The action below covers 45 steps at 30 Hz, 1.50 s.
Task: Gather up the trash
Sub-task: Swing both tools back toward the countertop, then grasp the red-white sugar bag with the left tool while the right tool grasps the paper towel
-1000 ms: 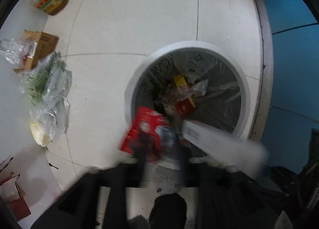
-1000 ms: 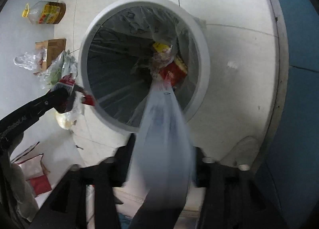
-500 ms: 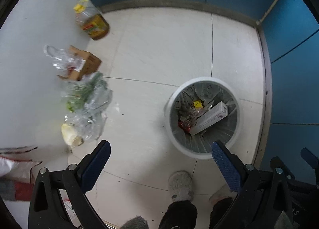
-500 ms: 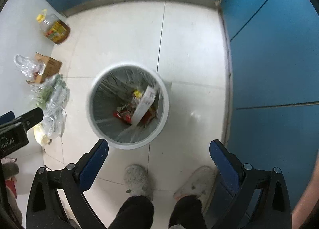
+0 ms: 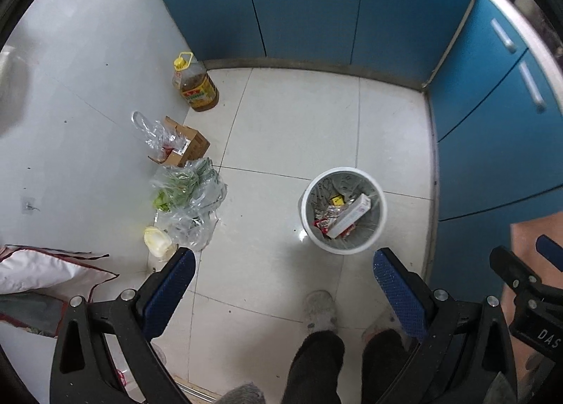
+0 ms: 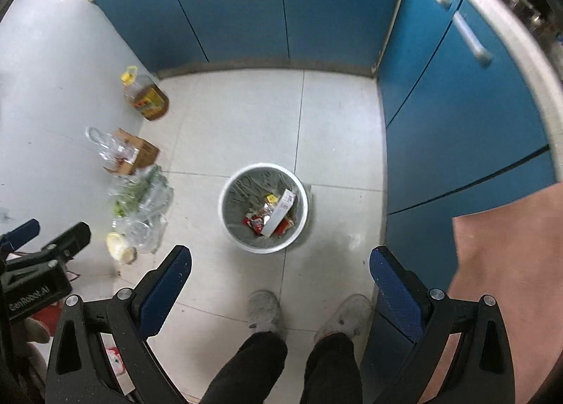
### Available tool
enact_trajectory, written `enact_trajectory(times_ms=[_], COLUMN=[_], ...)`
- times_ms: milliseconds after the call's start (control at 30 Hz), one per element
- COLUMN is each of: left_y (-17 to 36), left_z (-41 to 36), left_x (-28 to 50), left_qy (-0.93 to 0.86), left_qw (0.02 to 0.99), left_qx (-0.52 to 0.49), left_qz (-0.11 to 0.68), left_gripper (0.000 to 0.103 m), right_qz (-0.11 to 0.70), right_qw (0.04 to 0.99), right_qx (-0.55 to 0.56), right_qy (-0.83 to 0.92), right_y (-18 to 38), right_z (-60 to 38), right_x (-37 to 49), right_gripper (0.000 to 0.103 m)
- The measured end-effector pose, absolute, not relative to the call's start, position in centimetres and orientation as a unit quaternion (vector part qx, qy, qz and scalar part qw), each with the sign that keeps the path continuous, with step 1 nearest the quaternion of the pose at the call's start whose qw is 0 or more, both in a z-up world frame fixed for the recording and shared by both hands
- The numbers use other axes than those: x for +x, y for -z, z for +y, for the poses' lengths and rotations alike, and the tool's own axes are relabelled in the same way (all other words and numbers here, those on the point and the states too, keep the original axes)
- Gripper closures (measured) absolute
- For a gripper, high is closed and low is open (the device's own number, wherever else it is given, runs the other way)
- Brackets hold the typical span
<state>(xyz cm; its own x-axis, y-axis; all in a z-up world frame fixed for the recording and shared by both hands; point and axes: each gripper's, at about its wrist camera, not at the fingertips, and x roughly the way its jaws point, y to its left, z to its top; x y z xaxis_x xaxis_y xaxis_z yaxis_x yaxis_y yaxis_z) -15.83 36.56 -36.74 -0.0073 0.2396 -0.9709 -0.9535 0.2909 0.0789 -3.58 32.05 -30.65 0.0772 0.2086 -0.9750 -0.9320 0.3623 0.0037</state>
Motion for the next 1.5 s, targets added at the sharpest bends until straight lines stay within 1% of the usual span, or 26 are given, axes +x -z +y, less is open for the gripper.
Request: enact_trajectory(times_ms=[100,233,367,500,667,833,967,1133,1267,1367,1500], left_y=[33.0,29.1,25.7,22.1,17.3,14.7,15.1,18.6,22.8,25.5,28.1], left_z=[35.3,33.6,32.2,31.2,30.7,30.0,28.5,25.4,23.2,21.8,20.8], left_x=[-16.1,-16.0,-15.9,-14.8,-10.2,-0.2,10.2,23.5,31.9,35.6,38.0], left_qy=[-0.478,-0.476,-0.478,-0.489,-0.488,-0.443,-0.377,-0.301,-0.26,-0.24,-0.226], left_qw=[0.622,0.637,0.647,0.663,0.705,0.748,0.774,0.772,0.751,0.731,0.708], left_qx=[-0.356,-0.349,-0.346,-0.322,-0.268,-0.23,-0.215,-0.207,-0.222,-0.241,-0.271], left_qz=[0.507,0.495,0.483,0.467,0.439,0.437,0.461,0.52,0.565,0.592,0.612], left_gripper=[0.0,0.0,0.0,0.0,0.0,0.0,0.0,0.0,0.0,0.0,0.0], right_qz=[0.508,0.499,0.494,0.517,0.523,0.521,0.524,0.529,0.547,0.562,0.577], right_qw=[0.65,0.658,0.663,0.659,0.686,0.739,0.78,0.819,0.816,0.803,0.782], right_qx=[-0.339,-0.325,-0.307,-0.257,-0.184,-0.109,-0.059,-0.01,-0.012,-0.028,-0.056], right_qy=[-0.452,-0.46,-0.471,-0.483,-0.471,-0.413,-0.337,-0.221,-0.188,-0.196,-0.227], right_y=[25.2,19.9,16.2,13.3,9.7,6.2,5.7,7.0,9.7,12.6,15.9], right_z=[30.8,29.2,27.7,25.7,22.8,17.4,11.4,2.8,-0.2,0.2,2.3], right_x=[-4.1,-4.6,-4.9,-3.9,0.3,8.9,17.1,29.6,39.1,44.8,49.2], right_gripper=[0.001,0.001,0.001,0.001,0.001,0.001,0.001,0.001,0.001,0.001,0.001])
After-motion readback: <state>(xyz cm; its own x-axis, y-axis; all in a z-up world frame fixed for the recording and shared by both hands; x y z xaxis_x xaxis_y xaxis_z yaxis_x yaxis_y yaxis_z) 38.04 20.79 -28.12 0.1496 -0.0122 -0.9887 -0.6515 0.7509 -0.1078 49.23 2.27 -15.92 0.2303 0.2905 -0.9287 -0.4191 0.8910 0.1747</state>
